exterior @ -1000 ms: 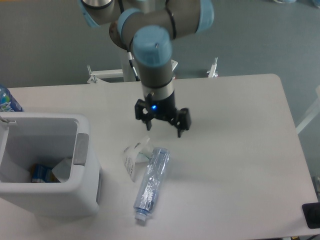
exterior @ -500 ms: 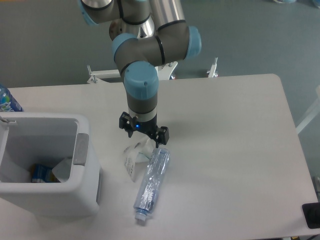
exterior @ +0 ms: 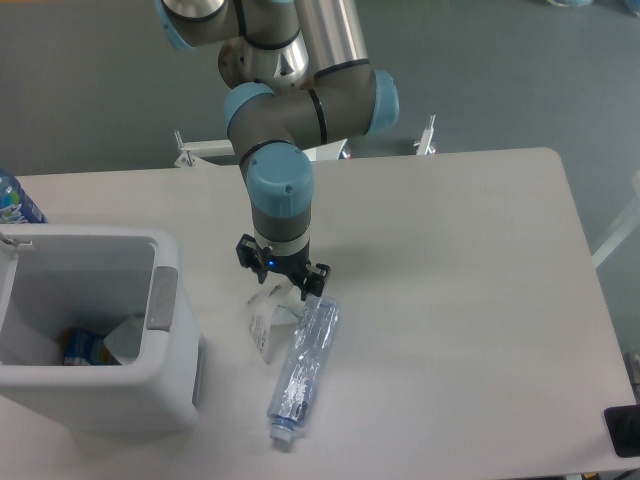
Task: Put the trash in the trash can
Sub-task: 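Close the gripper on the clear plastic wrapper, then lift the wrapper and carry it over the white bin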
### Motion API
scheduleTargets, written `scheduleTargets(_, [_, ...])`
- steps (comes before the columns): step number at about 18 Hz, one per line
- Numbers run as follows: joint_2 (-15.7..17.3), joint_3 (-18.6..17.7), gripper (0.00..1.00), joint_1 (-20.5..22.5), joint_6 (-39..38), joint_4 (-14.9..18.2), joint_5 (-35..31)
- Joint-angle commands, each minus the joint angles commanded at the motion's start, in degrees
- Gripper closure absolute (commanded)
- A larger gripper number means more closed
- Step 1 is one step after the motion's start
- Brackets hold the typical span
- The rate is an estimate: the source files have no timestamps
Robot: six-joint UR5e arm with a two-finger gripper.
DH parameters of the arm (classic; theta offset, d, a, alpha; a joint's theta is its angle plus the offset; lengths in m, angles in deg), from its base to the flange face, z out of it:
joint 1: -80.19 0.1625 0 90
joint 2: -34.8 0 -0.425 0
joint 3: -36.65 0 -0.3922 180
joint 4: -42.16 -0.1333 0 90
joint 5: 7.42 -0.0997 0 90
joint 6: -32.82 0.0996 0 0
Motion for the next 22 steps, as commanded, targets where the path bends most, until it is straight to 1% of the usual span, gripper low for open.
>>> scheduleTargets(3, [0.35, -0.17, 1.00, 0.00, 0.70, 0.44, 0.26])
scheduleTargets(7, [0.79, -1.58, 1.00, -0.35, 1.75, 0.62, 0.53])
scheduleTargets(9, [0.79, -1.84, 1.00, -1.84, 3.68, 1.31, 0.53])
scheduleTargets(10, [0.97, -1.85, 1.00, -1.93, 4.47, 1.58, 0.61])
scheduleTargets(13, [3.16, -1.76, 1.00, -2.37, 4.92, 1.67, 1.66])
scheduleTargets(16, [6.23, 0.08, 1.00, -1.15, 4.48, 1.50, 7.72])
scheduleTargets(17, [7.55, 1.04, 1.00, 0.07, 4.05, 1.50, 9.65])
scheduleTargets(19, [9.75, 3.50, 1.00, 2.71, 2.21, 1.41, 15.70])
scheduleTargets(21, [10.98, 6.31, 1.00, 5.96, 0.18, 1.06, 20.89])
scheduleTargets(22, [11.07, 7.81, 1.00, 7.19, -0.69, 0.79, 22.74])
